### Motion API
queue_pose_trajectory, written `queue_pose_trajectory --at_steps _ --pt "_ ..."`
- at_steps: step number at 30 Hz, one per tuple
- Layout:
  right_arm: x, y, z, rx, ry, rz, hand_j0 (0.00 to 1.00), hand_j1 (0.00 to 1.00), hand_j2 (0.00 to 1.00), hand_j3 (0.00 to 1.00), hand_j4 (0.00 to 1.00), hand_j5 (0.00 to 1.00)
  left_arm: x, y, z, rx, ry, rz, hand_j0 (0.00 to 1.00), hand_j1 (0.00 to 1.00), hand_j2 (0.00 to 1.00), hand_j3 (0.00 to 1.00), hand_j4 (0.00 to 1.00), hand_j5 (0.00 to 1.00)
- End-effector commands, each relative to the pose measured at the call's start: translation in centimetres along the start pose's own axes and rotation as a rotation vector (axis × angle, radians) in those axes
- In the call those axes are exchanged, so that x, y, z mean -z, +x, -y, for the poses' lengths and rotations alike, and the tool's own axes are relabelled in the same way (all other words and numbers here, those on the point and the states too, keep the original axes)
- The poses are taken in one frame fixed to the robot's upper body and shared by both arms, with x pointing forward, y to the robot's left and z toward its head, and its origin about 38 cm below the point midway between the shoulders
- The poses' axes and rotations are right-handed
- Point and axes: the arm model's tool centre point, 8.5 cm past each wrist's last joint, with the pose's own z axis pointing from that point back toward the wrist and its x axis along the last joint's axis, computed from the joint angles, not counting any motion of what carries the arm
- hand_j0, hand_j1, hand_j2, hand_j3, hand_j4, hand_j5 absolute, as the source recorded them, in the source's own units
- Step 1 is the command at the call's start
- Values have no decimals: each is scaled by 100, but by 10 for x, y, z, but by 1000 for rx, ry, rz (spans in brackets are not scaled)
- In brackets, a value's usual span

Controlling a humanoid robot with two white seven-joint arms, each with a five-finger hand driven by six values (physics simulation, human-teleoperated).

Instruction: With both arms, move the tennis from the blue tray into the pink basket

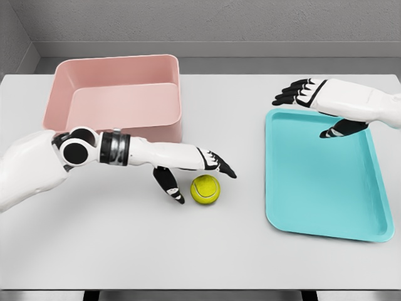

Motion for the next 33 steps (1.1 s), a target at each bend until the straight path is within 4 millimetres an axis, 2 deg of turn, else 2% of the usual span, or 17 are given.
queue_pose_trajectory --at_steps 1,10,20,21,33 --pt "1 0 -1 9 -1 2 100 100 100 100 100 100 3 -2 0 -11 3 -1 100 100 100 100 100 100" --pt "0 -2 -3 13 3 -6 100 100 100 100 100 100 6 -16 10 -46 -9 -33 100 100 100 100 100 100" --pt "0 -11 -8 35 3 -27 100 100 100 100 100 100 14 -16 15 -52 -29 -24 100 100 100 100 100 100" --pt "0 -11 -8 35 3 -27 100 100 100 100 100 100 21 -16 15 -56 -27 -15 100 100 100 100 100 100" --pt "1 -14 -11 43 8 -34 100 100 100 100 100 100 20 -18 16 -52 -33 -26 100 100 100 100 100 100"
